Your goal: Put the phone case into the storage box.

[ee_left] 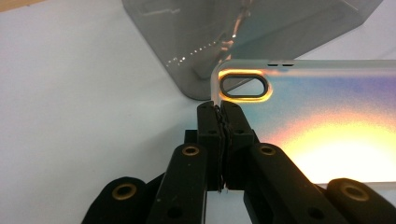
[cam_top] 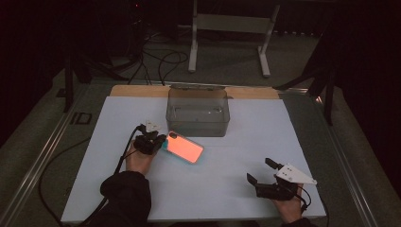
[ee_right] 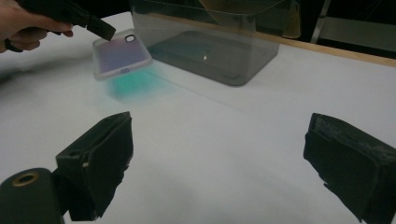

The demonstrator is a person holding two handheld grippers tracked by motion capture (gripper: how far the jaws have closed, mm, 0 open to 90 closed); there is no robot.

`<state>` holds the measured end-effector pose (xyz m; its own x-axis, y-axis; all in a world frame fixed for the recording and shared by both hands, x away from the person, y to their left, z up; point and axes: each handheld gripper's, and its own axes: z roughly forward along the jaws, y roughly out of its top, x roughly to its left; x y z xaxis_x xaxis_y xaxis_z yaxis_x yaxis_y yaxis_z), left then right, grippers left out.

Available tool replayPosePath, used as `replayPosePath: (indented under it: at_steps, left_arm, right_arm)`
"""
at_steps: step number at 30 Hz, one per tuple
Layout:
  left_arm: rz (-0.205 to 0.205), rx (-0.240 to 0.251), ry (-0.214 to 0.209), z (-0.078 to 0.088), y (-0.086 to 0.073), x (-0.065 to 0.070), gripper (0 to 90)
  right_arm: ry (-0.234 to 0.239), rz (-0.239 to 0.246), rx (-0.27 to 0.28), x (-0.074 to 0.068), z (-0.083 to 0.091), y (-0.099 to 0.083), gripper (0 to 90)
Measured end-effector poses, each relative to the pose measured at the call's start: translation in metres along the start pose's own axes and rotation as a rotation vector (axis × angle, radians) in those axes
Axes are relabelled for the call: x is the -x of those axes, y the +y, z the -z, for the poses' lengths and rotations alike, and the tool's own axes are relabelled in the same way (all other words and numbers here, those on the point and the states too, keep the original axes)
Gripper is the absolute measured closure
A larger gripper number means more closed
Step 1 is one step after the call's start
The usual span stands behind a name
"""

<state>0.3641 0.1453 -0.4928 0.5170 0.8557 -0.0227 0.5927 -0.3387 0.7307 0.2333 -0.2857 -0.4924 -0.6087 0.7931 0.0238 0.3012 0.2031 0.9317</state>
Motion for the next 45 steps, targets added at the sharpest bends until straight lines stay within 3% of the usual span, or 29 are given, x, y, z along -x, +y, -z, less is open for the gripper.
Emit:
replayPosePath:
  at_steps: [16,37,45]
  left_arm:
    - [0.006,0.111,-0.006,0.03,-0.012,-0.006,89.1]
    - [-0.03,0.208,-0.019,0.048,-0.006,-0.005,89.0]
    - [-0.058,0.225,-0.022,0.053,-0.003,-0.001,89.0]
  right_arm:
    - [-0.015,0.002,-0.016,-0.002,-0.003,0.0,8.1]
    - [-0.025,-0.025,-0.054,0.006,-0.012,0.005,8.1]
    - [0.022,-0.049,-0.043,0.011,-0.017,0.024,8.1]
